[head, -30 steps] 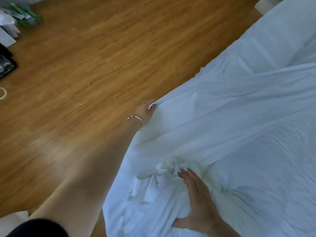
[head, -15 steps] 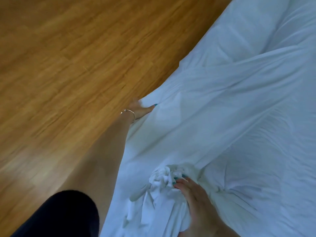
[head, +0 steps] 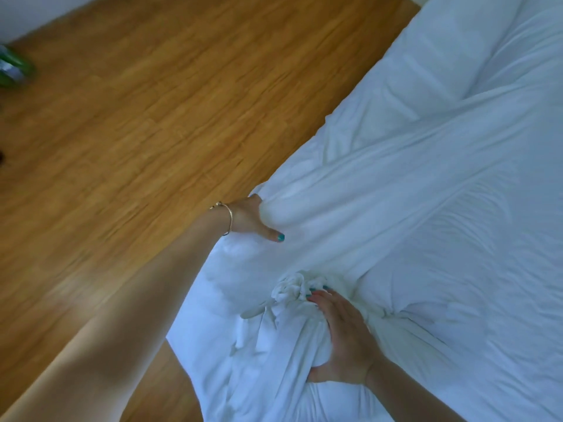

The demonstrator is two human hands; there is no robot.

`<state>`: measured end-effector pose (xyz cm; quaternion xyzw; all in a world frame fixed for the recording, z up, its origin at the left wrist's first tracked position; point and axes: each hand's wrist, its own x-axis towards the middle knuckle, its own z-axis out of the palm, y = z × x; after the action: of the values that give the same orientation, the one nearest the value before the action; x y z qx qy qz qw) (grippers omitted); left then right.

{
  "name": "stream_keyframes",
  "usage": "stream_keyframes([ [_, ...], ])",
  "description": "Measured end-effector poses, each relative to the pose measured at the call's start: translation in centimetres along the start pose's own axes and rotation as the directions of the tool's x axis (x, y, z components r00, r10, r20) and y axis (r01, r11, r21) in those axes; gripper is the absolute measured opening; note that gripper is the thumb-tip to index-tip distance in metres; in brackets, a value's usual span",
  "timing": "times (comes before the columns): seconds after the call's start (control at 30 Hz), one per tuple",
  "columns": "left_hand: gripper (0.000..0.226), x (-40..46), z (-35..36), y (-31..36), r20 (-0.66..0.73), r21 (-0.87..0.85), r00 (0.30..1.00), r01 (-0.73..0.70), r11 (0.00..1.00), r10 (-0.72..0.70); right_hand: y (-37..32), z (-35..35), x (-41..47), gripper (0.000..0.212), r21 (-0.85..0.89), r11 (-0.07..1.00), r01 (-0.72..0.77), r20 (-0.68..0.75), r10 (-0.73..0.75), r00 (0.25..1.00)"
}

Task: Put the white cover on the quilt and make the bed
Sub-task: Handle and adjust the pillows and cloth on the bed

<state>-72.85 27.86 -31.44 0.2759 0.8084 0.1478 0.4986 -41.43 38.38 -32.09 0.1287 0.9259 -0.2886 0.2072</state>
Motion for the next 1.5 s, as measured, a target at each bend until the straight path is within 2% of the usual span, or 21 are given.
stream_keyframes([
  [0.03,0.091,-0.8,0.7,0.6,0.028,0.068,1.000,0.001,0.998,-0.002,-0.1,-0.2,0.0,0.123,0.007,1.000,-0.001,0.019,0.001,1.000],
  [0.1,0.053,-2.6,2.3,2.6,0.050,0.136,0.998,-0.047,0.990,0.040,-0.3,-0.5,-0.2,0.123,0.016,1.000,0.010,0.028,-0.010,1.000],
  [0.13,0.042,-3.8,3.1,3.7,0.042,0.152,0.998,-0.060,0.987,0.054,-0.4,-0.6,-0.2,0.123,0.022,1.000,0.014,0.019,-0.014,1.000],
  [0.27,0.037,-8.8,7.3,6.2,-0.044,0.090,0.995,-0.088,0.992,0.092,-0.3,-0.6,-0.6,0.122,0.073,0.996,0.042,-0.042,-0.039,0.998],
  [0.4,0.026,-13.8,11.4,6.5,-0.287,0.055,0.954,-0.078,0.995,0.091,0.4,-0.7,-0.8,0.119,0.134,0.988,0.081,-0.084,-0.071,0.994],
  [0.47,0.029,-15.9,13.9,7.3,-0.346,0.052,0.937,-0.033,0.998,0.048,0.6,-0.7,-0.8,0.118,0.128,0.987,0.096,-0.103,-0.083,0.991],
  [0.53,0.041,-17.0,17.2,8.5,-0.359,0.132,0.933,0.040,0.990,0.011,0.6,-0.7,-0.7,0.118,0.129,0.990,0.052,-0.105,-0.038,0.994],
  [0.6,0.076,-16.8,21.2,9.3,-0.352,0.289,0.936,0.121,0.950,-0.012,0.6,-0.8,-0.4,0.114,0.184,0.983,-0.021,-0.083,0.036,0.996],
  [0.67,0.102,-15.7,24.3,9.0,-0.412,0.339,0.911,0.173,0.925,-0.020,0.8,-0.7,-0.3,0.097,0.295,0.955,-0.040,-0.081,0.067,0.994],
  [0.8,0.107,-14.0,26.3,7.6,-0.599,0.275,0.800,0.156,0.949,0.042,1.1,-0.6,0.0,0.072,0.404,0.915,-0.011,-0.111,0.061,0.992],
  [0.87,0.104,-13.5,26.7,7.4,-0.625,0.256,0.779,0.136,0.957,0.056,1.1,-1.0,-0.3,0.068,0.320,0.947,0.039,-0.123,0.000,0.992],
  [0.93,0.101,-13.1,26.7,7.4,-0.648,0.238,0.759,0.126,0.963,0.061,1.9,-2.5,-1.4,0.060,0.023,0.988,0.151,-0.259,-0.139,0.956],
  [1.0,0.098,-12.8,26.6,7.1,-0.658,0.228,0.751,0.122,0.966,0.060,4.2,-5.2,-2.9,0.060,-0.320,0.922,0.219,-0.443,-0.349,0.826],
  [1.03,0.098,-12.7,26.6,7.0,-0.659,0.226,0.750,0.121,0.967,0.060,5.7,-6.6,-4.0,0.066,-0.409,0.876,0.255,-0.445,-0.435,0.782],
  [1.1,0.097,-12.7,26.2,7.0,-0.647,0.225,0.760,0.123,0.967,0.054,9.1,-8.6,-6.5,0.098,-0.532,0.767,0.359,-0.241,-0.544,0.804],
  [1.17,0.097,-12.5,25.3,7.2,-0.659,0.229,0.750,0.124,0.966,0.060,11.9,-8.3,-9.0,0.119,-0.649,0.624,0.435,0.014,-0.562,0.827],
  [1.2,0.098,-12.6,24.7,7.3,-0.675,0.228,0.734,0.117,0.967,0.071,12.7,-7.4,-9.9,0.120,-0.683,0.575,0.451,0.078,-0.556,0.827],
  [1.27,0.100,-12.8,23.9,7.3,-0.688,0.239,0.721,0.119,0.964,0.081,12.5,-5.5,-10.3,0.114,-0.699,0.574,0.427,0.085,-0.526,0.846],
  [1.37,0.104,-13.3,22.5,7.9,-0.723,0.282,0.686,0.184,0.942,0.082,9.9,-5.6,-7.3,0.097,-0.578,0.719,0.387,0.012,-0.466,0.884],
  [1.43,0.102,-14.0,21.1,8.5,-0.736,0.305,0.674,0.249,0.919,0.061,8.0,-7.2,-4.9,0.081,-0.476,0.804,0.357,0.028,-0.392,0.920],
  [1.5,0.091,-14.7,19.7,8.9,-0.691,0.333,0.723,0.288,0.898,0.024,6.5,-9.0,-2.5,0.069,-0.425,0.838,0.343,0.086,-0.340,0.936],
])
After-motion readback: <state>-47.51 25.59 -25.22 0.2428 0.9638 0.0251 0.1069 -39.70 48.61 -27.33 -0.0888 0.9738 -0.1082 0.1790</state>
